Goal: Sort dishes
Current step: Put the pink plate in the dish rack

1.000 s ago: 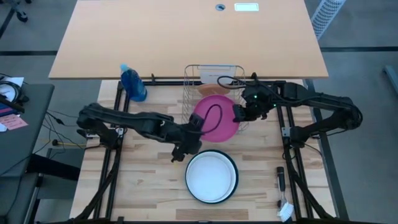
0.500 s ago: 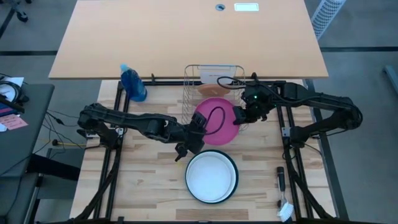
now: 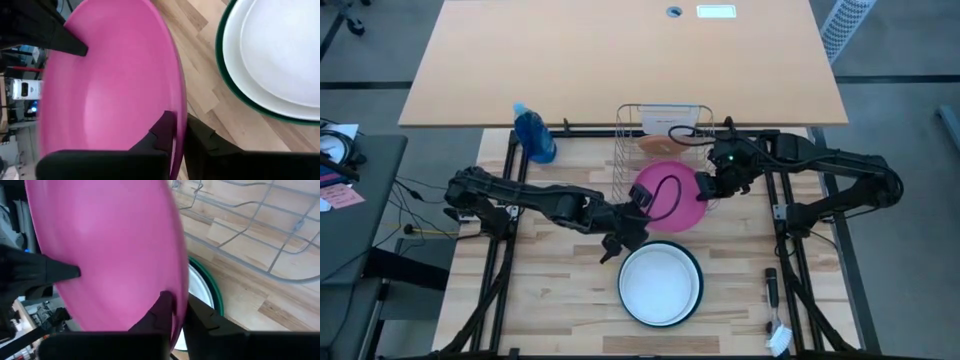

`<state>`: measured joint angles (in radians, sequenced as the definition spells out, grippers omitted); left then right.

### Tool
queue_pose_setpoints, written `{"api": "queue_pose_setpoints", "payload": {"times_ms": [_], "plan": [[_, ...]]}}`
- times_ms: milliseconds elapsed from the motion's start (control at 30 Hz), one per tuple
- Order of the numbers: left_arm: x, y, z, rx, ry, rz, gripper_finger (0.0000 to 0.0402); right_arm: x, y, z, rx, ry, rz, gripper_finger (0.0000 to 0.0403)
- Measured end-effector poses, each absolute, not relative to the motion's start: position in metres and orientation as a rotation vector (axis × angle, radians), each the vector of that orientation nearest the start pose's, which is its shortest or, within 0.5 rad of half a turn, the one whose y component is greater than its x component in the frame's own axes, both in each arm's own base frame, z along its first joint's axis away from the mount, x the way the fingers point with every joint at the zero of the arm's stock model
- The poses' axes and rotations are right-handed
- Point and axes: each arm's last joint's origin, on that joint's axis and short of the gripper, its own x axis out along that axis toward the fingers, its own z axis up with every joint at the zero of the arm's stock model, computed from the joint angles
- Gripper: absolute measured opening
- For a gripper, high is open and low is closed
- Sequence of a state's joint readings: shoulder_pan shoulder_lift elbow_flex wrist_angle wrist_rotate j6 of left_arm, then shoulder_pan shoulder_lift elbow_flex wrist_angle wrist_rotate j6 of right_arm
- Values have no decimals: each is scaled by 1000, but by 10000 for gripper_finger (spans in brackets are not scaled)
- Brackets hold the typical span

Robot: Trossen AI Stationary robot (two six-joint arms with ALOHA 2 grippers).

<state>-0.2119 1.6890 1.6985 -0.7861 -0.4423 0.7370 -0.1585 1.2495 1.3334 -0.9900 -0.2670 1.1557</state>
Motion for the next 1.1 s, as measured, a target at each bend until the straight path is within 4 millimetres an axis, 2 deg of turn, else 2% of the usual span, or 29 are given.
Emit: {"api": "queue_pose_setpoints", "payload": {"times_ms": [267,433,533,800,933,1100], "plan": [[358,-63,367,898,757,-15,4,222,-28,364,1217,868,-420,135],[356,-62,383,883,712,-1,3,206,-27,375,1180,800,-417,197],[357,-57,392,840,675,-1,3,193,-26,385,1152,712,-425,220],[354,-38,426,616,561,13,1,157,-25,428,861,316,-315,227],[353,-19,442,457,499,36,1,151,-25,440,722,210,-255,215],[349,9,461,234,423,43,4,150,-25,443,598,192,-238,195]]}}
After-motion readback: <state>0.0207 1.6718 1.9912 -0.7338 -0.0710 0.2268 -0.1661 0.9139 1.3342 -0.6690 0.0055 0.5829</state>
